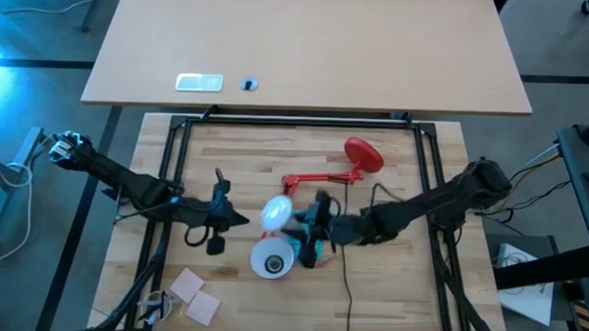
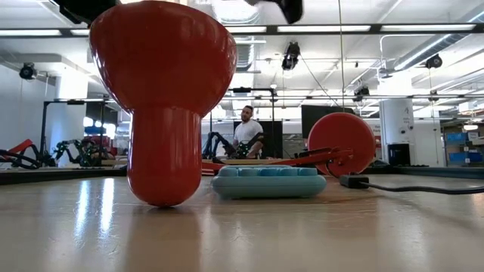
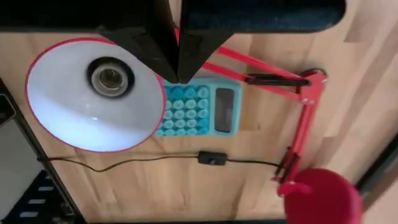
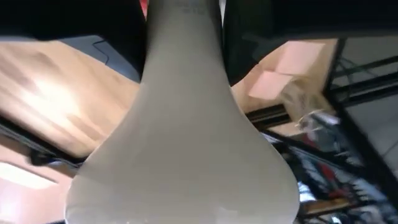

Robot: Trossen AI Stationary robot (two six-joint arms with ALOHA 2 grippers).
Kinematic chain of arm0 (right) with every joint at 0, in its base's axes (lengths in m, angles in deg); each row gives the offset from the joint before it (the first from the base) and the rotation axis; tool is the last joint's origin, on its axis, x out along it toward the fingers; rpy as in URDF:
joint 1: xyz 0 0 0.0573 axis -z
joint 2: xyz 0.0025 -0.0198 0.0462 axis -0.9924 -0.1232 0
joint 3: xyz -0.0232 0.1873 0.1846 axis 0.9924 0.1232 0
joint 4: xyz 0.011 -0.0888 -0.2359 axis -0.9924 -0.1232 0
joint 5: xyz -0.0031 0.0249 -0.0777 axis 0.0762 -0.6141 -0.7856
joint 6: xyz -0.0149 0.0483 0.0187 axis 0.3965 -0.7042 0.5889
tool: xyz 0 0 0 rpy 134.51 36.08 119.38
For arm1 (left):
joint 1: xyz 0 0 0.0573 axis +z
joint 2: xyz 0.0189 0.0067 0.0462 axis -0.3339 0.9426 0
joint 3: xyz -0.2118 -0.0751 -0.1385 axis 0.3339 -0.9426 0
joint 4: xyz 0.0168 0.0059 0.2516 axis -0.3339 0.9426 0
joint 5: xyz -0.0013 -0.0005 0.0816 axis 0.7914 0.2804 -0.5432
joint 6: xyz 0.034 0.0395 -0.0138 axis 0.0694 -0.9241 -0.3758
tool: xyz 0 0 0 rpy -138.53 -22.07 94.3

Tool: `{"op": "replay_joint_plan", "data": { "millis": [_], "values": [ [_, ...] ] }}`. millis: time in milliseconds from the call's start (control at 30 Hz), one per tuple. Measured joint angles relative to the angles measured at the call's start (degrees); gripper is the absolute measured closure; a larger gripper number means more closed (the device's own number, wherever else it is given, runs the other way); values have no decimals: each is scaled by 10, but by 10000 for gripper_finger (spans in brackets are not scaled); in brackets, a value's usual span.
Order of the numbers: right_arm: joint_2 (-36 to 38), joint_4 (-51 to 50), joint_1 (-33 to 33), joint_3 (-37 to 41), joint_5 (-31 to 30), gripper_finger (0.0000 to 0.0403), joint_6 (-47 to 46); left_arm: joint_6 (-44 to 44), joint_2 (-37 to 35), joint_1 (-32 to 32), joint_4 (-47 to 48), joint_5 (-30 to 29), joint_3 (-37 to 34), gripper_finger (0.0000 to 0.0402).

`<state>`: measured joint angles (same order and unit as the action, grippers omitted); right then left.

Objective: Screw lightbulb
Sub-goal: Remove the lightbulb from the orange desk lamp

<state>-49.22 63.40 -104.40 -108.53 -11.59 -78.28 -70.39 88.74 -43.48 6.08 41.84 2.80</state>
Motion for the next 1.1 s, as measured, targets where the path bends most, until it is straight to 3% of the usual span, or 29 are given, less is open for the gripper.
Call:
{"op": "replay_joint_plan", "data": {
  "millis": [133,267,433,533,667,767,933,1100],
  "values": [
    [54,-122,30,0,-12,254,-41,0,-24,-4,38,-32,0,401],
    [112,-304,57,0,-73,258,-127,2,-40,-18,52,-56,-2,401],
    [159,-555,65,13,-145,261,-340,-8,-60,-72,-17,-82,-29,401],
    [181,-649,39,48,-146,257,-491,-29,-69,-109,-55,-91,-41,401],
    [202,-676,-6,132,-134,263,-648,-35,-79,-136,-59,-95,-42,401],
    [212,-676,-19,191,-89,263,-722,-34,-87,-149,-57,-91,-39,401],
    [213,-681,-24,250,35,259,-740,-30,-105,-169,-52,-89,-37,401],
    [212,-726,-29,271,50,266,-765,-26,-115,-171,-50,-91,-37,401]
  ]
}}
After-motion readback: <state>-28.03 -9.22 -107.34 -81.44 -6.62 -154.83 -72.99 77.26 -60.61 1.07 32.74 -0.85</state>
